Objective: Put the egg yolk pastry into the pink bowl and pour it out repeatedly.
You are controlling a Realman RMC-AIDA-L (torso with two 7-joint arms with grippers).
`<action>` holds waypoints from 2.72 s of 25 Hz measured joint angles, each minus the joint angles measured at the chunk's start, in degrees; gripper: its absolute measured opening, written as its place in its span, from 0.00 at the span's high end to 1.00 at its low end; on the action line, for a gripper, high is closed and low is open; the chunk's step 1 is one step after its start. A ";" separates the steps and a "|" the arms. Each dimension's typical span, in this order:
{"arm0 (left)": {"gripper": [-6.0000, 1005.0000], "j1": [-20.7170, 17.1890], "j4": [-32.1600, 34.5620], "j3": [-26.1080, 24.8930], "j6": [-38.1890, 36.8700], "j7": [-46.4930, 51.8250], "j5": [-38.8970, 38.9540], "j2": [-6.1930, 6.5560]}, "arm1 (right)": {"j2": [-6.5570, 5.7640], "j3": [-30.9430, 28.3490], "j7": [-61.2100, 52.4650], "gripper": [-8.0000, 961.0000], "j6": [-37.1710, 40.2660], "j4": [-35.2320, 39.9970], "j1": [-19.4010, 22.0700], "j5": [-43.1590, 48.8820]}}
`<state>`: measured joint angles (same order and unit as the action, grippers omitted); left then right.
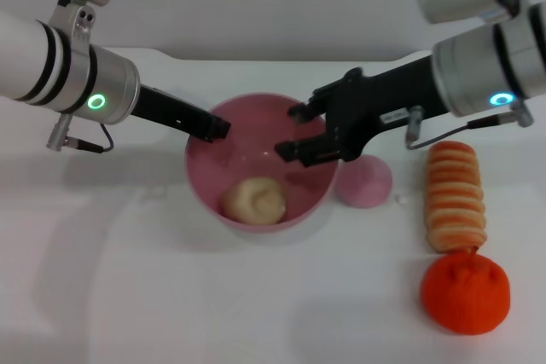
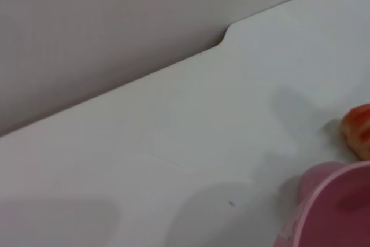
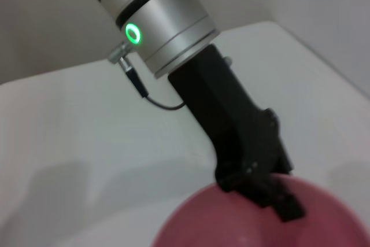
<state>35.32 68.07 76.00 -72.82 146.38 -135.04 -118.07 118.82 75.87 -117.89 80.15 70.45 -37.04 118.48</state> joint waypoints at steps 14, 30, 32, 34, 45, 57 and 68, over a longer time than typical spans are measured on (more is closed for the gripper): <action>0.99 -19.50 15.79 7.96 26.38 -18.40 9.83 0.12 | 0.07 -23.44 1.03 0.39 -0.23 -5.30 13.29 -1.48; 0.99 -33.94 11.21 48.21 86.93 -49.53 6.72 -0.03 | -0.38 -34.79 14.96 0.40 0.10 -18.86 22.03 -10.31; 0.99 -30.55 1.07 58.33 105.09 -53.48 2.94 -0.36 | -0.38 -34.87 15.07 0.41 0.12 -18.94 21.93 -10.31; 0.99 -29.00 -2.53 61.32 111.16 -54.37 2.42 -0.50 | -0.38 -34.90 15.07 0.41 0.12 -18.96 21.81 -10.32; 0.99 -21.58 -16.80 72.65 129.43 -58.66 2.67 -1.01 | -0.35 -34.97 15.74 0.42 0.18 -19.10 21.51 -10.31; 0.99 -19.79 -3.47 59.03 112.78 -52.18 25.04 -0.29 | -0.15 -34.25 16.46 0.42 0.18 -19.38 20.28 -10.59; 0.99 -14.51 -0.69 5.68 29.58 -33.08 35.00 1.06 | 0.01 -31.08 16.47 0.43 3.60 -20.77 15.05 -10.65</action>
<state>20.81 67.37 81.68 -43.24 113.29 -100.03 -117.01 118.83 44.80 -101.42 83.75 49.68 -22.00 107.83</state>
